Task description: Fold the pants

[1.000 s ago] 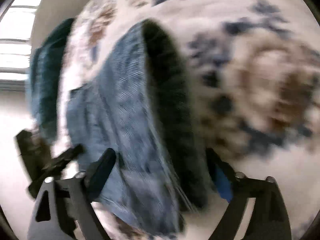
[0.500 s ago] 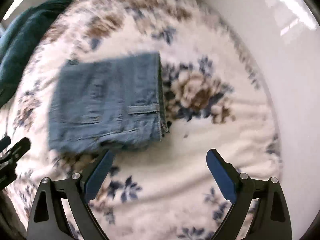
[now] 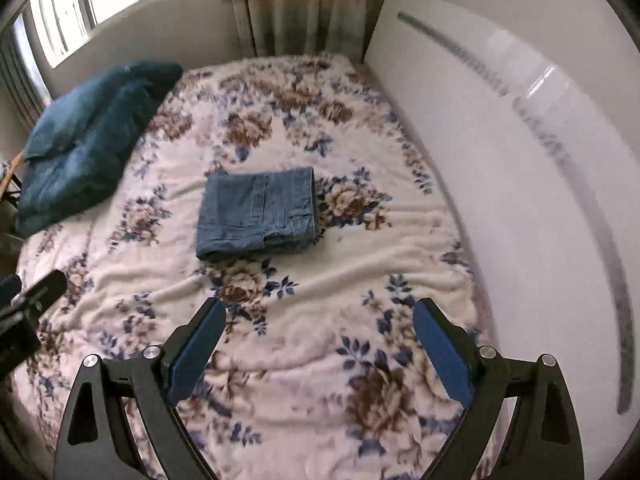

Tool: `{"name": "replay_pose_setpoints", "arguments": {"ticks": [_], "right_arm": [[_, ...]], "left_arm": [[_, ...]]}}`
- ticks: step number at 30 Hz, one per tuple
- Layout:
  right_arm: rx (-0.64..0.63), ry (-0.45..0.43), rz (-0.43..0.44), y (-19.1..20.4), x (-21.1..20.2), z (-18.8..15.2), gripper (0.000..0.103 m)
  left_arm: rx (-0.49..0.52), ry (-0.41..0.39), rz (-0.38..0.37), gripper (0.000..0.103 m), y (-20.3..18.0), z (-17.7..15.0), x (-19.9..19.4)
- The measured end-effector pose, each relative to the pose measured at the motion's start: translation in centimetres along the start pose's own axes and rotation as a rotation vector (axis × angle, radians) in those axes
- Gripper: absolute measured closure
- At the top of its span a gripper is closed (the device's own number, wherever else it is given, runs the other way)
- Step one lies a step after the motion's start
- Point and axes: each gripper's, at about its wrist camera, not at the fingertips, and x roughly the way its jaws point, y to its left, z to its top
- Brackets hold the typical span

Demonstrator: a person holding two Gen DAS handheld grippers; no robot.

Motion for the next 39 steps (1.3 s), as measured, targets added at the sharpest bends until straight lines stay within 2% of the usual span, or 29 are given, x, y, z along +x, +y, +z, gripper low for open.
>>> {"name": "replay_pose_setpoints", "arguments": {"ticks": [5,11,16,20,29,33,39], "right_arm": [[-0.021,-0.101,0.000,-1.1,-11.1,-2.3,0.006],[-0.055,-0.153,0.031,-1.5,-20.3,-4.9,0.006],[-0.065,-0.187,0.072,-1.5,-26.5,-6.6,0.006],[-0.073,-0.212,0.070,-1.8,-29.7,-7.4,0.006],[-0.082,-0.234,0.074,-2.1,-33.7,-8.7,0.005],[-0.062,-0.232,0.078,-2.4,-32.6,-8.3,0.004],[-0.034,-0.225,0.066,-2.7,-29.1,-6.2,0.003]], "left_arm": [[0.033,-0.037,-0.012,0.001,-0.7,-1.8,-8.1],[0.027,-0.099,-0.026,0.001,-0.4,-3.3,-16.3],[0.033,-0.150,-0.016,0.001,-0.2,-4.3,-21.2],[0.026,-0.165,-0.020,0.001,0.1,-5.3,-23.6],[0.014,-0.188,0.002,0.001,0.7,-6.7,-26.0],[-0.004,-0.185,-0.001,0.001,0.7,-6.8,-25.5],[0.005,-0.177,0.010,0.000,0.4,-4.7,-22.9]]}}
